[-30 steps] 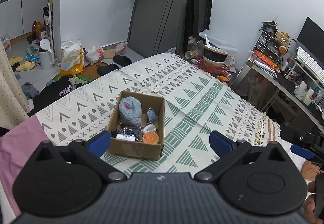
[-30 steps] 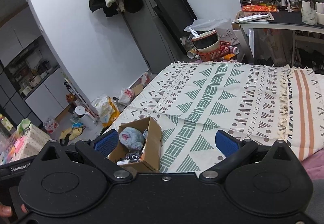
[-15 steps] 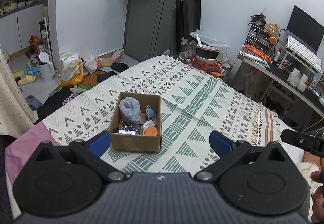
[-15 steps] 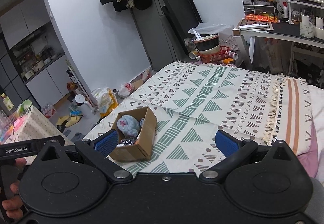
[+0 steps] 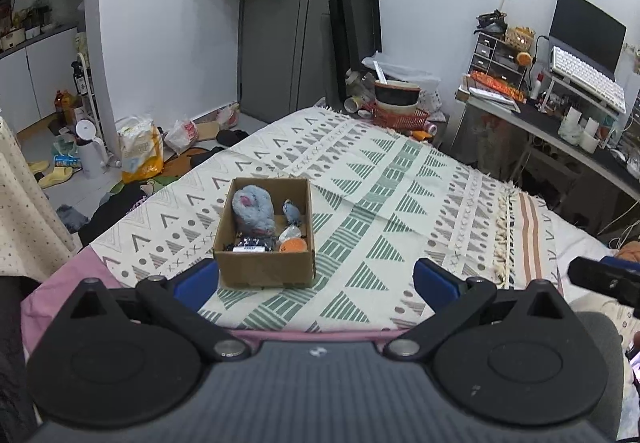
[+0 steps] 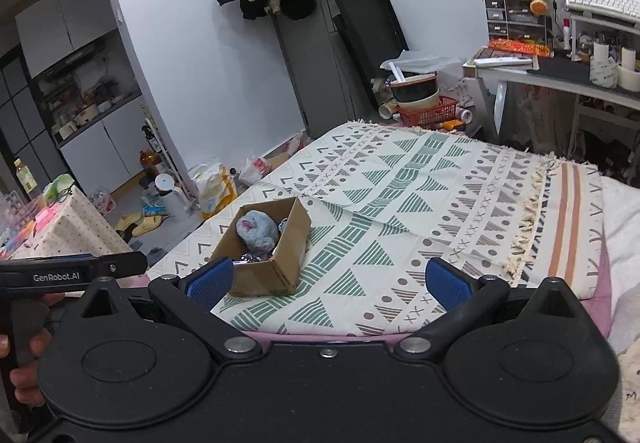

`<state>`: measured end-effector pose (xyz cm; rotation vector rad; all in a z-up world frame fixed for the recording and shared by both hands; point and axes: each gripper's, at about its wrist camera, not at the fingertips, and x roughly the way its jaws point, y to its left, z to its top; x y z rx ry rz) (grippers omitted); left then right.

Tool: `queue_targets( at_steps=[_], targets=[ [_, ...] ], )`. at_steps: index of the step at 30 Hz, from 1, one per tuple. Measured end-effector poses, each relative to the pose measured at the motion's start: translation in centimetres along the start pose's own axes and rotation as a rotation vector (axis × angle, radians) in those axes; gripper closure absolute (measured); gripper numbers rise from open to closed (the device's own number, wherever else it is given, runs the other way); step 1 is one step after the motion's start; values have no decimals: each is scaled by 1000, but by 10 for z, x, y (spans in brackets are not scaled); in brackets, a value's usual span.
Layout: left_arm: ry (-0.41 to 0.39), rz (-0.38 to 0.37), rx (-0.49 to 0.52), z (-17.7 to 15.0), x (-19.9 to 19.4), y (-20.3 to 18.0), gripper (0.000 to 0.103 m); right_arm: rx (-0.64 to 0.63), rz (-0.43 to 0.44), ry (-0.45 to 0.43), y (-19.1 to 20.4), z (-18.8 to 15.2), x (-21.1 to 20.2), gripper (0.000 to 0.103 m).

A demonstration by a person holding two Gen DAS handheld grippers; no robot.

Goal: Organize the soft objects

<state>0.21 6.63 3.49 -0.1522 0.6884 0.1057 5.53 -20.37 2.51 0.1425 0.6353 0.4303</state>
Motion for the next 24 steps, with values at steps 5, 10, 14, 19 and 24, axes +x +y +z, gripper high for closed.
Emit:
queue_targets(
  at_steps=[5, 10, 14, 19, 24],
  targets=[
    [-2, 16, 17, -7, -6, 0, 0, 2, 22, -4, 2, -4, -7, 0],
    [-5, 22, 20, -11, -13, 2, 0, 4, 14, -7, 2, -5, -8, 0],
    [-10, 32, 21, -12, -16, 4, 0, 4, 12, -8, 1, -5, -7, 0],
    [-12, 32, 23, -12, -18, 6, 0, 5, 7, -11, 1, -8, -7, 0],
    [-17, 34, 32, -12, -19, 6, 0, 6, 6, -13, 3, -8, -9, 0]
  ],
)
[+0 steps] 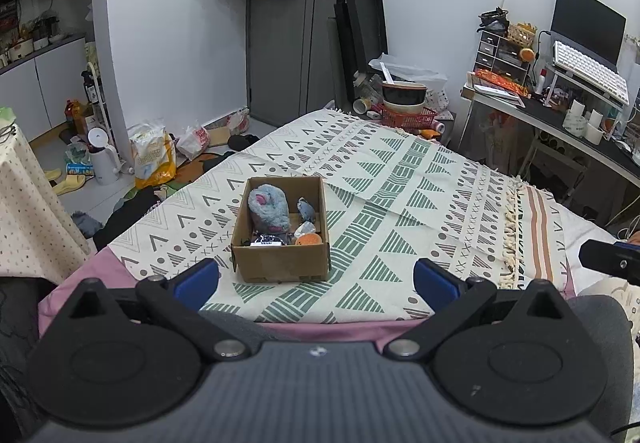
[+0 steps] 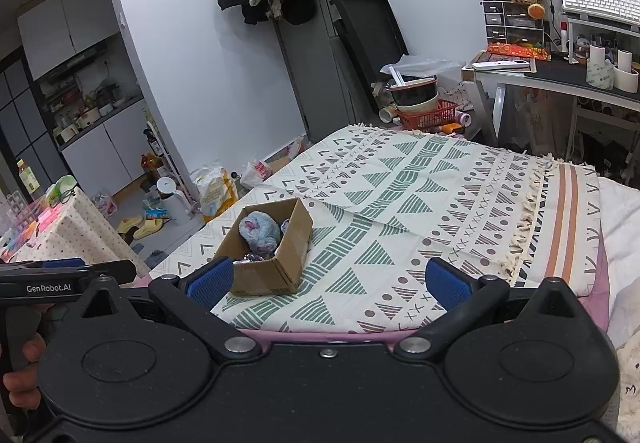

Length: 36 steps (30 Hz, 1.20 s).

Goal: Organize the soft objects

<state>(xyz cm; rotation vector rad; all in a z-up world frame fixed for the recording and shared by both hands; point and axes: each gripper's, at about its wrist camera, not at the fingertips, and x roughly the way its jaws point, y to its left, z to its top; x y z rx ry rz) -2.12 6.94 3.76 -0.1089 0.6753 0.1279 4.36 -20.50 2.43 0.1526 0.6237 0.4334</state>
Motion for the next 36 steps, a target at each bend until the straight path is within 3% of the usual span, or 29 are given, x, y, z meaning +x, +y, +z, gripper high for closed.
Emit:
queue_targets(
  at_steps=[36],
  targets=[
    [-5, -4, -11, 0, -7, -1, 0, -5, -22, -27, 3, 1, -9, 0]
  ],
)
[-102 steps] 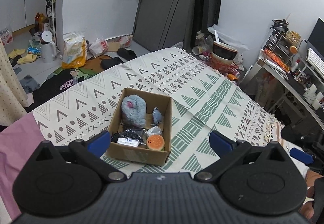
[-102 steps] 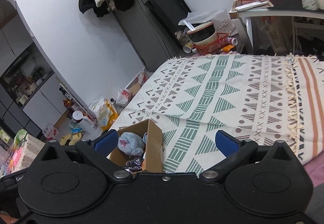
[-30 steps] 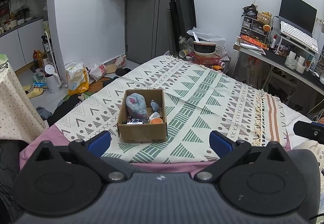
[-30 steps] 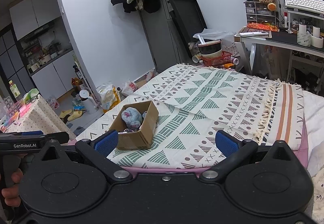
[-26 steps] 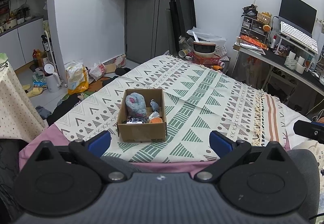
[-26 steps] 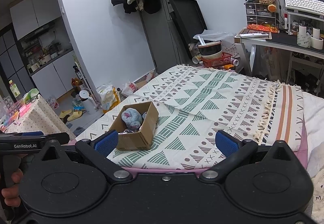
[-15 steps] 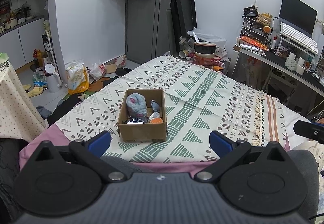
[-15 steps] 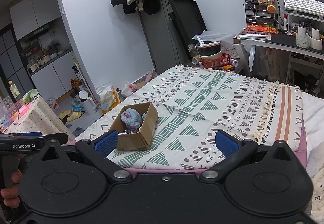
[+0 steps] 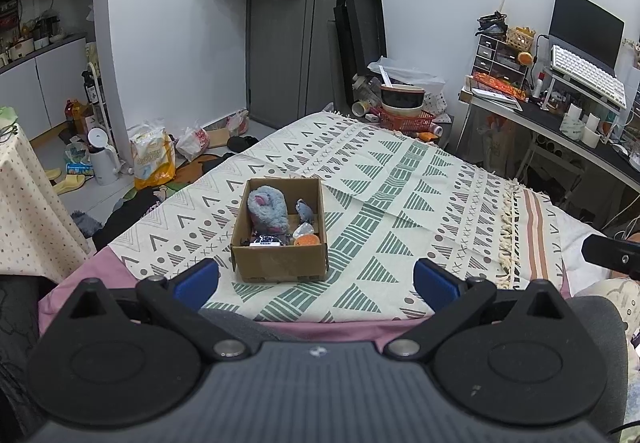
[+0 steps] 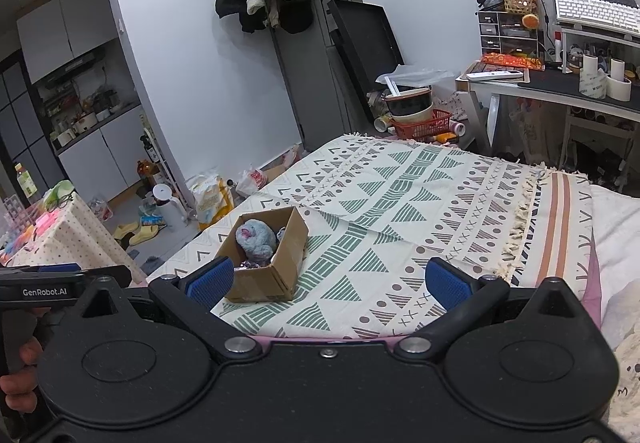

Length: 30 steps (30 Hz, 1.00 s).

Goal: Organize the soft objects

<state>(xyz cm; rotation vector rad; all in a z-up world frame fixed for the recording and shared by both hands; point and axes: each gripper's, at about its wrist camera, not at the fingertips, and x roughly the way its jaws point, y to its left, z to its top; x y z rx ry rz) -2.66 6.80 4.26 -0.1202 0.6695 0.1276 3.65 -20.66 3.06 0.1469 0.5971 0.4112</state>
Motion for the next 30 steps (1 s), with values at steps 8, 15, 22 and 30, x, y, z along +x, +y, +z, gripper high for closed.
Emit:
queue_targets(
  at_steps=[8, 15, 22, 30],
  targets=[
    [1, 0, -1, 0, -1, 0, 0, 0, -9, 1, -1, -1, -2, 0],
    [-7, -5, 4, 2, -6, -2, 0, -11, -11, -7, 2, 0, -5, 0],
    [-18, -6, 8, 4, -7, -5, 0, -18, -18, -5, 4, 0, -3, 0],
    [-25, -6, 10, 0, -5, -4, 0, 2, -28, -9, 5, 0, 0, 0]
  ],
)
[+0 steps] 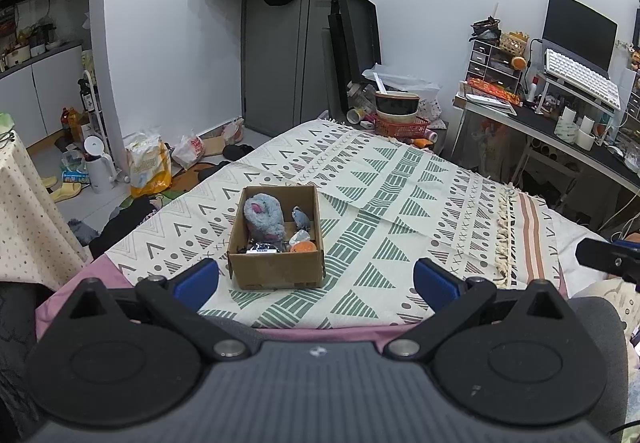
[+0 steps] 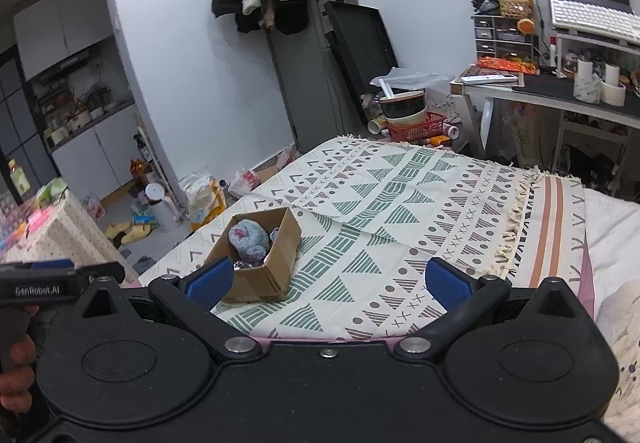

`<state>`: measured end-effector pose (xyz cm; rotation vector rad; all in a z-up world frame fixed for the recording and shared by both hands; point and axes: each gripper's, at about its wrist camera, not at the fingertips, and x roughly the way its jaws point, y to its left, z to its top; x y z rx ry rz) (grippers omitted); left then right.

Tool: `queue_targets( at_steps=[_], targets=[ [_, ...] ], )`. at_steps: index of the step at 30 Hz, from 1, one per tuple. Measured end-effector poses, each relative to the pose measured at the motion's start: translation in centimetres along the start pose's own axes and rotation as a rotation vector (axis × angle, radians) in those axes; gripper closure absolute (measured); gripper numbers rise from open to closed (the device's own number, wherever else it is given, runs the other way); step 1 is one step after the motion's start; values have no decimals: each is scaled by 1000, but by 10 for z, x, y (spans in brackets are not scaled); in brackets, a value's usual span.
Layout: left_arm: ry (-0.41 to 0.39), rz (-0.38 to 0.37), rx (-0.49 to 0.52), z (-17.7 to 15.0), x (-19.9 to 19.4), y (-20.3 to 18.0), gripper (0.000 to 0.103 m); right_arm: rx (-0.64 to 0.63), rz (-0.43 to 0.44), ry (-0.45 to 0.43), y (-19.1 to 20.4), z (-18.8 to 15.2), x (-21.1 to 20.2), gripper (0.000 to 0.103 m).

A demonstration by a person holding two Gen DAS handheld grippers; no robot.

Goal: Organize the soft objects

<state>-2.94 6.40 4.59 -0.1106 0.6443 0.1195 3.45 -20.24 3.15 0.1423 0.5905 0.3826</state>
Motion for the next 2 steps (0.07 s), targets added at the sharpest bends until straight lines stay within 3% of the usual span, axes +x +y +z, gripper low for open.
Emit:
queue_targets(
  at_steps=[2],
  targets=[
    [-3, 7, 5, -1, 2, 0, 0, 13, -6, 2, -1, 1, 3, 0]
  ],
)
